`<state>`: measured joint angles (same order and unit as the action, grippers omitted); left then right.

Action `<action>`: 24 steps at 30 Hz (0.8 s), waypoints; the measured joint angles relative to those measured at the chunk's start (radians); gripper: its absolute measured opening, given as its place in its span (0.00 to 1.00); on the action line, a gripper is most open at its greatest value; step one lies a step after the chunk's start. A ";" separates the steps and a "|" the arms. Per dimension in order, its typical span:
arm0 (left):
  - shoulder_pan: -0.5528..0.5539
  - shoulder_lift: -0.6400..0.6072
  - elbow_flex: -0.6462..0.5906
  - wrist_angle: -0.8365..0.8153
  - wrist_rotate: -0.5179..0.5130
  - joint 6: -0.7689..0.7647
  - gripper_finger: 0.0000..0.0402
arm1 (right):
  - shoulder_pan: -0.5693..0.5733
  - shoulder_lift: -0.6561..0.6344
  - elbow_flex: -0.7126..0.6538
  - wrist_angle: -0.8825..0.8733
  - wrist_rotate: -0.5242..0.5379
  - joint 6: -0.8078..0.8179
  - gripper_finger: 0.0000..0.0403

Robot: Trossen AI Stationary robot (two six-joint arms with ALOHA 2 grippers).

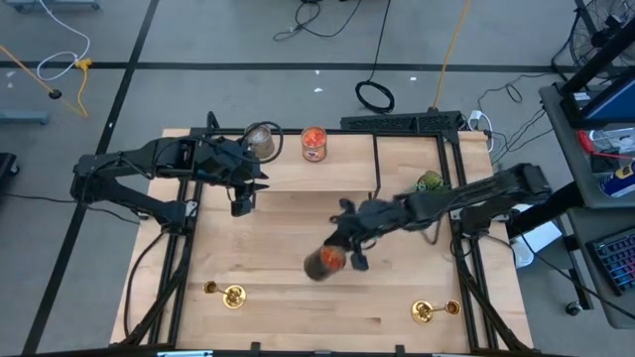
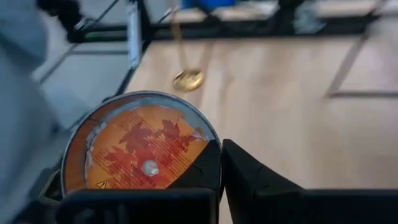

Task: Pick & Place candle stick holders
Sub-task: Put the orange scented candle on the shelf

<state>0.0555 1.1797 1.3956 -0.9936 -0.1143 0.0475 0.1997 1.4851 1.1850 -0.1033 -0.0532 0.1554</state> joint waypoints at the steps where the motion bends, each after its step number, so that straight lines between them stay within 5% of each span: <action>1: 0.000 0.000 0.000 0.000 0.000 0.000 0.26 | -0.008 -0.021 0.005 -0.004 0.026 -0.013 0.00; 7: 0.000 0.000 0.000 0.001 0.000 0.000 0.26 | -0.111 -0.111 0.090 -0.115 0.074 -0.157 0.00; 14: 0.000 0.000 0.000 0.002 0.000 0.001 0.26 | -0.344 -0.156 0.169 -0.403 0.299 -0.193 0.00; 24: 0.000 0.000 0.000 0.003 0.000 0.021 0.26 | -0.669 -0.105 0.173 -0.477 0.158 -0.197 0.00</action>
<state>0.0551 1.1797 1.3956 -0.9903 -0.1146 0.0689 -0.4694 1.3802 1.3582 -0.5804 0.1051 -0.0416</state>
